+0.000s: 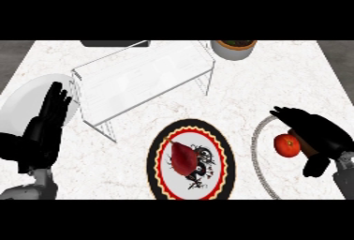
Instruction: Pick the tomato from the placemat and place it in the tiered shelf
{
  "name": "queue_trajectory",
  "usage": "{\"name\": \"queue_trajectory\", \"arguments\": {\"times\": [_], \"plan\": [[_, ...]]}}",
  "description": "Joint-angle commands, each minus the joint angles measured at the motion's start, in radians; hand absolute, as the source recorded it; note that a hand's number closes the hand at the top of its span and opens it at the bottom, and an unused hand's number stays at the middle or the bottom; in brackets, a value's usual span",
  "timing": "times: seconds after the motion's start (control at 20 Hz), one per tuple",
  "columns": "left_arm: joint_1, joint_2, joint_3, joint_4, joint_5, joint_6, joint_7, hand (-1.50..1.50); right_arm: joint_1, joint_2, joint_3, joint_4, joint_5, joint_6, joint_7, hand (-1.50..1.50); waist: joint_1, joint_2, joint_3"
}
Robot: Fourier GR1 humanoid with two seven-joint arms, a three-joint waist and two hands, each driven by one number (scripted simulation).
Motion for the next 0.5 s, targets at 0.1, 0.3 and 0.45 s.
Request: {"name": "queue_trajectory", "arguments": {"times": [0.1,0.3,0.45], "plan": [[-0.024,0.005,0.023,0.016,-0.005,-0.023,-0.014,0.00,-0.043,0.108,-0.004,0.188,0.094,-0.097,-0.100,-1.50,0.004,0.002,0.000],[0.006,-0.051,-0.024,-0.067,-0.052,0.023,0.059,0.00,-0.005,0.123,-0.039,0.103,0.128,-0.054,-0.101,-1.50,0.000,-0.001,0.000],[-0.022,-0.026,-0.008,-0.055,-0.052,-0.003,0.060,0.00,-0.062,0.171,-0.052,0.270,0.168,-0.133,-0.159,-1.50,0.003,0.000,0.000]]}}
